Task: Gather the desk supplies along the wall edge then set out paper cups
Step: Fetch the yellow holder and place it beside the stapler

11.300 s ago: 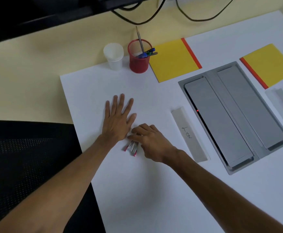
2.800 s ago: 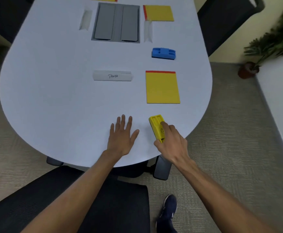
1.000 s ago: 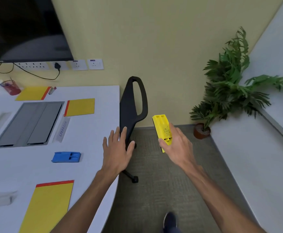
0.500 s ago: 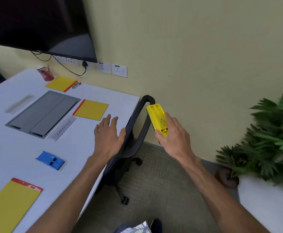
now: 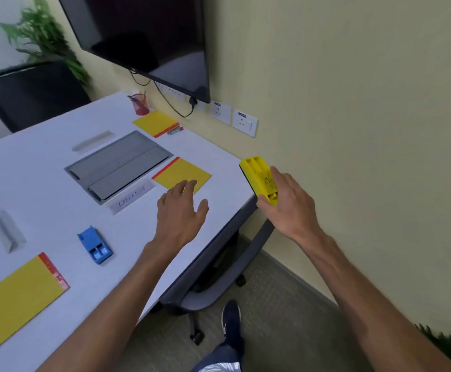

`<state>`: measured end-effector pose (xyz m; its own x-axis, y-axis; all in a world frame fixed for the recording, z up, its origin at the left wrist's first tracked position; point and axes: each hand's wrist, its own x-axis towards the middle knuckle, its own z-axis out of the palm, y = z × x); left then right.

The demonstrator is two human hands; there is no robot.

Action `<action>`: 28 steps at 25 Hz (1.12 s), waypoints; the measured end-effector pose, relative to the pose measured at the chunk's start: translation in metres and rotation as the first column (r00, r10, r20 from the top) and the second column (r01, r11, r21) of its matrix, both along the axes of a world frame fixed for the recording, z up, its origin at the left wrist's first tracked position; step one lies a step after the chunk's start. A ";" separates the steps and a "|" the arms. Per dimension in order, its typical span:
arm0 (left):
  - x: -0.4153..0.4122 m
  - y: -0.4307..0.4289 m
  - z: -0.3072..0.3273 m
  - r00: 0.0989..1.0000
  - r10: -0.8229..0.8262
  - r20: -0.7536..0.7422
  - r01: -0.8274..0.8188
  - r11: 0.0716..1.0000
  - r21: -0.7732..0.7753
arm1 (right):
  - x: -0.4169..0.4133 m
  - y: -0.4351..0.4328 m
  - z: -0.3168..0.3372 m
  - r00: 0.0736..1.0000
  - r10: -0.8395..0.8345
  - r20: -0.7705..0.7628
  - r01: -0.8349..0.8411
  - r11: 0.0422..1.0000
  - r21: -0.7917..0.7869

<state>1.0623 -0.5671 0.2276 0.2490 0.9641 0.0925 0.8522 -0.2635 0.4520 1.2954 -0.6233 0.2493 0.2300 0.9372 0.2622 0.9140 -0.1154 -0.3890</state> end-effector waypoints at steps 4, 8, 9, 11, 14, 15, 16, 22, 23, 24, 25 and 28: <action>0.018 0.042 -0.018 0.995 0.090 0.039 -0.088 0.995 -0.045 | 0.018 0.068 -0.010 0.994 0.105 0.013 -0.105 0.993 -0.050; 0.028 0.081 -0.037 0.985 0.170 0.034 -0.164 0.978 -0.130 | 0.032 0.141 -0.019 0.975 0.220 0.018 -0.215 0.966 -0.143; 0.029 0.088 -0.041 0.981 0.189 0.034 -0.183 0.973 -0.142 | 0.034 0.156 -0.023 0.971 0.240 0.019 -0.234 0.959 -0.162; 0.030 0.102 -0.046 0.977 0.212 0.018 -0.207 0.965 -0.160 | 0.037 0.183 -0.032 0.959 0.284 0.008 -0.277 0.940 -0.202; 0.034 0.126 -0.056 0.967 0.254 0.002 -0.249 0.951 -0.183 | 0.041 0.229 -0.049 0.933 0.360 0.010 -0.346 0.902 -0.258; 0.035 0.133 -0.059 0.964 0.267 0.000 -0.261 0.944 -0.201 | 0.042 0.243 -0.056 0.920 0.391 0.018 -0.372 0.886 -0.276; 0.037 0.140 -0.064 0.961 0.276 -0.001 -0.270 0.938 -0.217 | 0.044 0.258 -0.063 0.907 0.421 0.019 -0.398 0.870 -0.292; 0.065 0.183 -0.091 0.929 0.365 -0.052 -0.362 0.875 -0.320 | 0.063 0.339 -0.115 0.808 0.590 0.000 -0.556 0.762 -0.331; 0.071 0.188 -0.094 0.916 0.396 -0.059 -0.393 0.858 -0.332 | 0.065 0.351 -0.123 0.787 0.616 -0.014 -0.583 0.737 -0.342; 0.077 0.194 -0.095 0.904 0.423 -0.065 -0.419 0.842 -0.340 | 0.066 0.362 -0.129 0.774 0.632 -0.029 -0.599 0.716 -0.358; 0.082 0.198 -0.097 0.893 0.445 -0.075 -0.441 0.828 -0.346 | 0.068 0.371 -0.134 0.763 0.644 -0.046 -0.611 0.696 -0.377; 0.093 0.212 -0.099 0.863 0.497 -0.091 -0.496 0.799 -0.339 | 0.068 0.392 -0.147 0.719 0.693 -0.051 -0.650 0.644 -0.404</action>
